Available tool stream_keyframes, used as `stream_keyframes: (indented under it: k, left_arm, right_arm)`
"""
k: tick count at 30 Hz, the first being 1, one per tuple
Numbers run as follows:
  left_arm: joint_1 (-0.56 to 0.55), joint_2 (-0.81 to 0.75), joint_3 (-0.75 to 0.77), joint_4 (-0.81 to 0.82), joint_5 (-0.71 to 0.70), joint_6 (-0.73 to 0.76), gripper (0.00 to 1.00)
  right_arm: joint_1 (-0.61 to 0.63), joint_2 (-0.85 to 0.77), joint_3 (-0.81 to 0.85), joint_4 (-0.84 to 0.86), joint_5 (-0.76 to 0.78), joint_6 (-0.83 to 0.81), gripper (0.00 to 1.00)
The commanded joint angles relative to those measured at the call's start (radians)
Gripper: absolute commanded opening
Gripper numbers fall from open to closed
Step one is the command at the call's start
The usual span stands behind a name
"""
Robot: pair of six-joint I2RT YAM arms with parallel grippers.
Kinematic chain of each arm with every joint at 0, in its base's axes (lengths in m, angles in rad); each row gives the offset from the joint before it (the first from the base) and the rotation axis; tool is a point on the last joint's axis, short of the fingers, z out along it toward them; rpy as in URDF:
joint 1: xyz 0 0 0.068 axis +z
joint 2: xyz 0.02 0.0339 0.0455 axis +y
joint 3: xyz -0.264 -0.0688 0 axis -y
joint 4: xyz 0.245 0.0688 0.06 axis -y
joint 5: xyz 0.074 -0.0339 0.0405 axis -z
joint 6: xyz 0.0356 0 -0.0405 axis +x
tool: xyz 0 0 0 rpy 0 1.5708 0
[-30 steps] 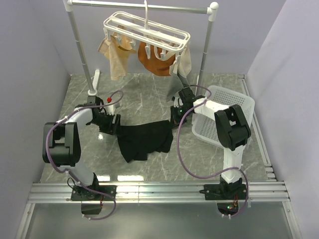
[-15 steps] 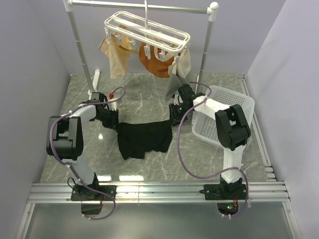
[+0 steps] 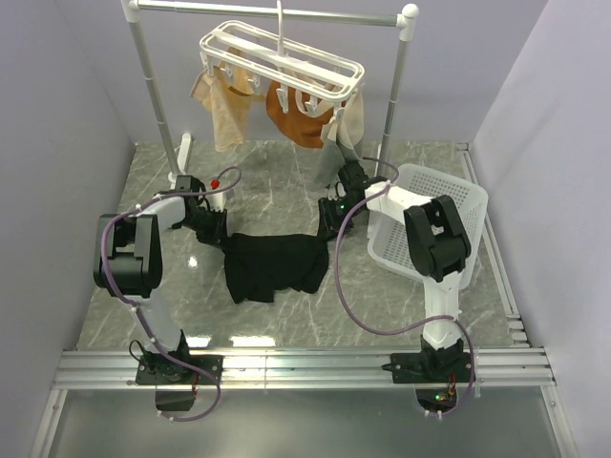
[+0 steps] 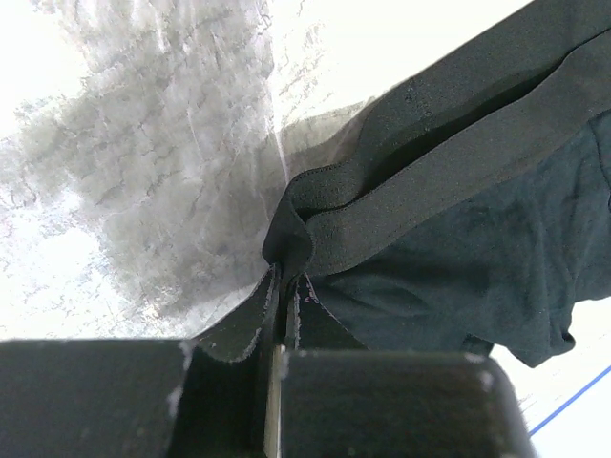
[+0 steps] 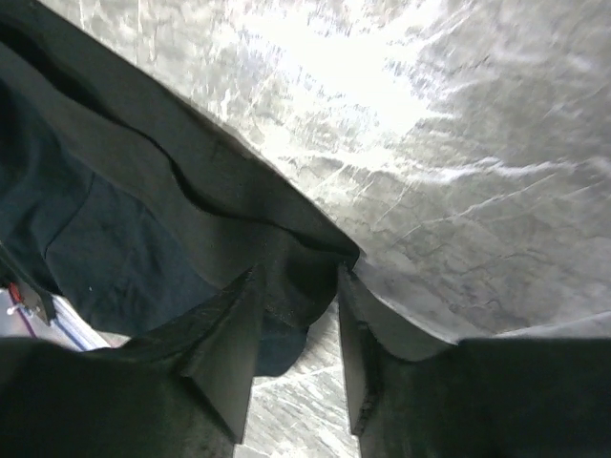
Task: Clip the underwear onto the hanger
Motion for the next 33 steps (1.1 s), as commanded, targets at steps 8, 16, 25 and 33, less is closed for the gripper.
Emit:
stream_keyframes:
  k: [8, 16, 25, 33]
  left_arm:
    - [0.051, 0.105, 0.077, -0.098, 0.067, 0.114, 0.01]
    - [0.086, 0.15, 0.096, -0.128, 0.081, 0.163, 0.0]
    - [0.088, 0.154, 0.089, -0.106, 0.103, 0.146, 0.0]
    - [0.088, -0.049, 0.046, -0.131, 0.231, 0.183, 0.01]
  right_arm:
    - [-0.034, -0.052, -0.02, 0.002, -0.118, -0.015, 0.58]
    - [-0.08, -0.02, -0.069, 0.047, -0.161, 0.047, 0.56]
    - [-0.058, 0.061, -0.034, 0.128, -0.266, 0.107, 0.36]
    - [-0.054, -0.11, -0.138, 0.133, -0.257, 0.093, 0.0]
